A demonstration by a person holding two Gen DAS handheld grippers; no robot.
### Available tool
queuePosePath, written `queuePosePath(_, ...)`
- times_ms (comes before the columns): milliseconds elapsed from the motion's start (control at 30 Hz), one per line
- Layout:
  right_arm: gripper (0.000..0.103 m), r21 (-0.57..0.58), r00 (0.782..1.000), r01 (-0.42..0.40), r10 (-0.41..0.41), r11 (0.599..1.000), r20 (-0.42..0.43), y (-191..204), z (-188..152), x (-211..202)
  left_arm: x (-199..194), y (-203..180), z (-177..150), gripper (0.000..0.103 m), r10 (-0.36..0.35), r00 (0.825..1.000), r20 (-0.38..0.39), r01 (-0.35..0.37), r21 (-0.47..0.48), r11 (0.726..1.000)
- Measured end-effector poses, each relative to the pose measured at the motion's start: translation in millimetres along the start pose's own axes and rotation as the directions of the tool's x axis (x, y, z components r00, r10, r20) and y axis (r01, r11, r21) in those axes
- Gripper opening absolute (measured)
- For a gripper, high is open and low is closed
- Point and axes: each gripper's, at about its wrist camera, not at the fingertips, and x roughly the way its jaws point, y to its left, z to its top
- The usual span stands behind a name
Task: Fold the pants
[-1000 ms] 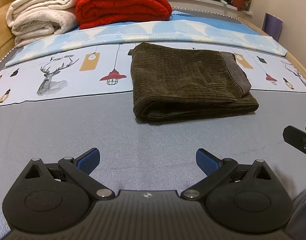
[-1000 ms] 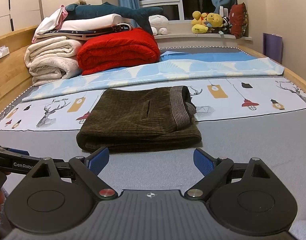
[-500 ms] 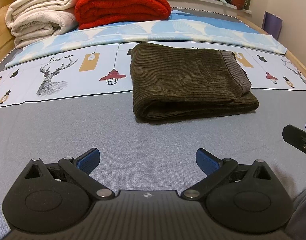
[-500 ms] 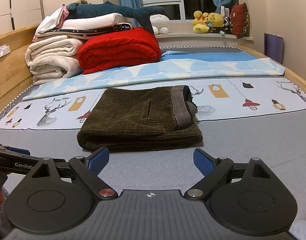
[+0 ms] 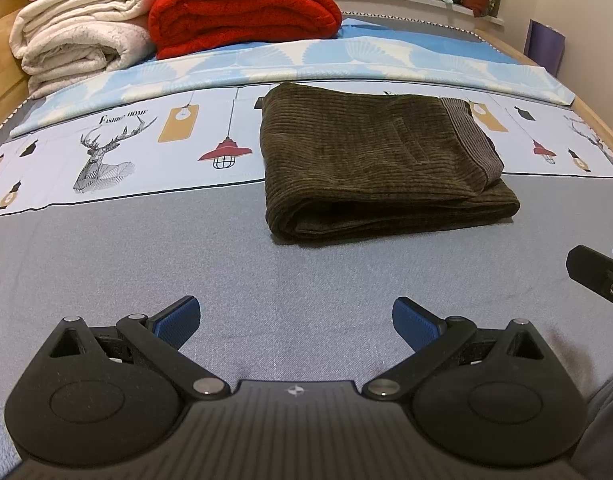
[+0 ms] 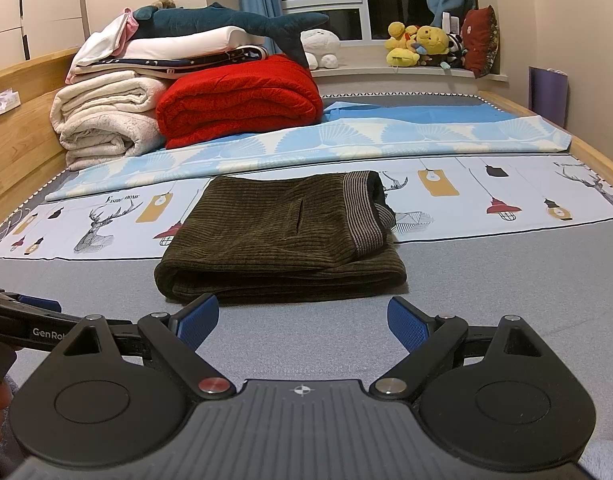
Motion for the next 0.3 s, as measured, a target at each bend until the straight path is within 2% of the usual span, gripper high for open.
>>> queuePosePath(300,0.092,0.008,1.000,-0.009,0.009,1.000,-0.009,-0.2,0.0,0.3,-1.4,-0.5,-1.0,0.102,-0.003,1.000,0.003,0.003,-0.006,1.000)
